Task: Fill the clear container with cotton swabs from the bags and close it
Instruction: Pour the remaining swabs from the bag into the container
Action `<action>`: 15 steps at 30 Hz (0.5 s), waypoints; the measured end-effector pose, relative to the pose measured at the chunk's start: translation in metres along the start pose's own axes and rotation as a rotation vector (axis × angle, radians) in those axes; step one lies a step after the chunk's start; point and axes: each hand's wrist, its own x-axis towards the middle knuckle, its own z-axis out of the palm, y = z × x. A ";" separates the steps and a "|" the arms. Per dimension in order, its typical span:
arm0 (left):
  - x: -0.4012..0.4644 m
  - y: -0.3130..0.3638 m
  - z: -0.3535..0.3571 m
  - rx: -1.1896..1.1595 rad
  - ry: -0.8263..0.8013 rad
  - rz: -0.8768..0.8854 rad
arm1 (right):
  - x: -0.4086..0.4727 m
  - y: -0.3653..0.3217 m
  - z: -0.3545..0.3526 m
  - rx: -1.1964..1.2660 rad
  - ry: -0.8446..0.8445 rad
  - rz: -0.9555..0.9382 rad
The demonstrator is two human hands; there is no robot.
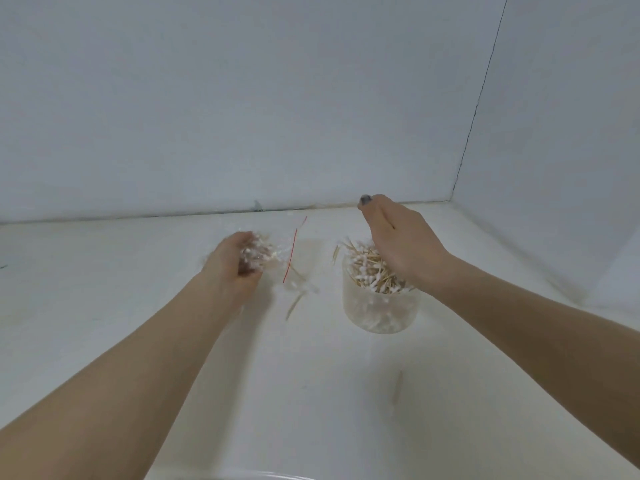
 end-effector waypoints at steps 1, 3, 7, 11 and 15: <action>0.002 -0.001 -0.008 0.039 0.021 -0.019 | 0.000 0.001 -0.001 -0.014 0.001 0.004; 0.003 -0.003 -0.020 0.138 0.076 -0.051 | -0.001 0.004 -0.005 -0.010 0.007 0.045; 0.003 -0.003 -0.027 0.238 0.149 0.020 | -0.002 0.018 -0.006 0.099 0.042 0.198; 0.005 0.001 -0.025 0.433 0.196 0.058 | -0.002 0.031 -0.001 0.215 0.056 0.295; 0.001 0.010 -0.019 0.616 0.310 0.112 | -0.003 0.036 0.003 0.324 0.057 0.376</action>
